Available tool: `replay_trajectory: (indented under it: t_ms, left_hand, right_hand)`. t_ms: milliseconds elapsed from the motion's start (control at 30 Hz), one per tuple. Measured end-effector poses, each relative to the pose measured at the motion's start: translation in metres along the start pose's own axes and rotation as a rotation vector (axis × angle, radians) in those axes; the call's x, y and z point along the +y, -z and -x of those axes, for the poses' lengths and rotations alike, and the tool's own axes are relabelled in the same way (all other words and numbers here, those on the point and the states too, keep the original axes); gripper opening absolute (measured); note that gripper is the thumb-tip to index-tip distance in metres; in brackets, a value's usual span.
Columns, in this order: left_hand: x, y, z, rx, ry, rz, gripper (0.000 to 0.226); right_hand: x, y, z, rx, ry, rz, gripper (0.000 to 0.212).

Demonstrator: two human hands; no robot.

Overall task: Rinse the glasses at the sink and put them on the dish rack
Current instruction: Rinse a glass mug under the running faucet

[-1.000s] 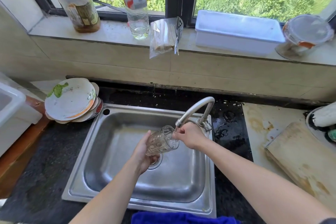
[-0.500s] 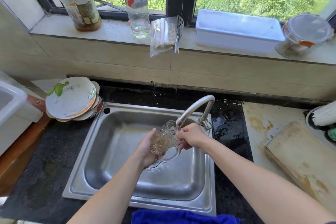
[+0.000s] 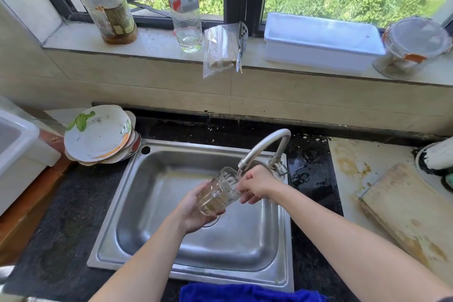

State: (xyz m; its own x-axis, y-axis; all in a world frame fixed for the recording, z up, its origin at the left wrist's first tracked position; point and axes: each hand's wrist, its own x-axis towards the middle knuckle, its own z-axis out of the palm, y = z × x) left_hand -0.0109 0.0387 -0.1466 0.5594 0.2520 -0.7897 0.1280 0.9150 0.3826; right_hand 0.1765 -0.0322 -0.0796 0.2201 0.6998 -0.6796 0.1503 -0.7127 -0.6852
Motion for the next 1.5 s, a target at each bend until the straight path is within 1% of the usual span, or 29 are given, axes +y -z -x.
replay_trajectory:
  t_ms: [33,100,133,167,200,267,367,433,500,567,600,667,700,733,767,800,867,933,967,1000,1067,1100,1133,1167,1233,1333,1400,1500]
  left_hand:
    - [0.002,0.001,0.001,-0.016,0.036,-0.03,0.04]
    - [0.005,0.0,0.001,-0.036,0.098,-0.086,0.041]
    - [0.006,-0.001,0.001,-0.04,0.117,-0.071,0.043]
    - [0.006,-0.002,0.001,-0.05,0.117,-0.009,0.044]
    - [0.005,-0.003,0.0,-0.047,0.09,0.07,0.044]
    - [0.004,-0.004,0.0,-0.059,-0.002,0.216,0.047]
    - [0.0,-0.009,0.0,-0.08,-0.117,0.302,0.053]
    - [-0.001,-0.015,-0.001,-0.073,-0.149,0.235,0.05]
    - [-0.001,-0.019,-0.003,-0.042,-0.134,0.099,0.05]
    - [0.0,-0.017,-0.006,-0.006,-0.077,0.002,0.05]
    - [0.0,-0.014,-0.008,0.004,-0.039,-0.029,0.05]
    - [0.001,-0.01,-0.009,-0.008,0.042,-0.105,0.049]
    - [0.001,-0.011,-0.008,-0.018,0.077,-0.144,0.049]
    - [0.001,-0.013,-0.006,-0.026,0.103,-0.169,0.05]
    - [0.001,-0.015,-0.005,-0.034,0.115,-0.163,0.05]
    - [0.002,-0.019,-0.001,-0.037,0.104,-0.107,0.048]
    - [0.002,-0.023,-0.001,-0.013,0.0,0.036,0.038]
    - [0.001,-0.024,-0.003,0.035,-0.081,0.061,0.036]
    - [0.0,-0.023,-0.005,0.047,-0.084,0.052,0.037]
    - [0.0,-0.024,-0.005,0.051,-0.067,0.041,0.038]
    - [0.002,-0.025,-0.002,0.036,-0.013,-0.01,0.037]
    - [0.004,-0.025,0.0,0.027,0.022,-0.051,0.037]
    - [0.005,-0.028,0.005,0.021,0.063,-0.094,0.038]
    - [0.007,-0.029,0.009,0.018,0.102,-0.137,0.042]
    - [0.009,-0.027,0.014,0.009,0.168,-0.268,0.052]
    - [0.017,-0.027,0.025,-0.016,0.185,-0.536,0.074]
    - [0.024,-0.033,0.034,0.016,0.098,-0.655,0.073]
    - [0.036,-0.042,0.044,0.126,-0.016,-0.805,0.062]
  right_hand:
    - [-0.002,0.0,-0.001,0.005,0.021,0.037,0.007]
    - [-0.005,0.0,-0.004,0.025,0.06,0.036,0.01]
    - [-0.006,0.0,-0.005,0.028,0.071,0.011,0.009]
    - [-0.005,0.001,-0.006,0.032,0.075,-0.004,0.013]
    - [-0.003,0.001,-0.007,0.038,0.073,-0.014,0.017]
    - [0.002,0.002,-0.005,0.046,0.045,-0.024,0.015]
    - [0.006,0.003,-0.001,0.071,-0.015,-0.098,0.01]
    - [0.005,0.003,0.003,0.058,-0.037,-0.118,0.01]
    - [0.002,0.004,0.007,0.009,-0.053,-0.071,0.014]
    - [-0.003,0.007,0.009,-0.017,-0.05,0.015,0.015]
    - [-0.004,0.009,0.008,-0.009,-0.033,0.048,0.012]
    - [-0.007,0.013,0.006,0.021,0.024,0.084,0.017]
    - [-0.009,0.014,0.005,0.036,0.046,0.082,0.015]
    - [-0.009,0.014,0.004,0.049,0.063,0.07,0.009]
    - [-0.01,0.013,0.004,0.061,0.072,0.05,0.009]
    - [-0.009,0.013,0.004,0.071,0.072,0.028,0.013]
    - [-0.006,0.01,0.007,0.068,0.046,-0.039,0.015]
    - [-0.002,0.007,0.01,0.071,0.018,-0.085,0.011]
    - [-0.001,0.006,0.012,0.074,0.012,-0.065,0.01]
    - [0.0,0.006,0.012,0.092,0.017,0.023,0.01]
    - [0.001,0.008,0.01,0.193,0.06,0.297,0.013]
    - [0.001,0.01,0.008,0.254,0.086,0.395,0.017]
    - [0.002,0.012,0.005,0.262,0.106,0.408,0.021]
    - [0.002,0.013,0.003,0.219,0.119,0.343,0.02]
    - [0.005,0.013,-0.001,0.084,0.084,0.086,0.012]
    - [0.015,0.009,-0.005,0.011,-0.059,-0.158,0.016]
    - [0.025,0.003,-0.005,-0.027,-0.188,-0.281,0.013]
    - [0.032,-0.004,-0.003,-0.167,-0.339,-0.535,0.015]
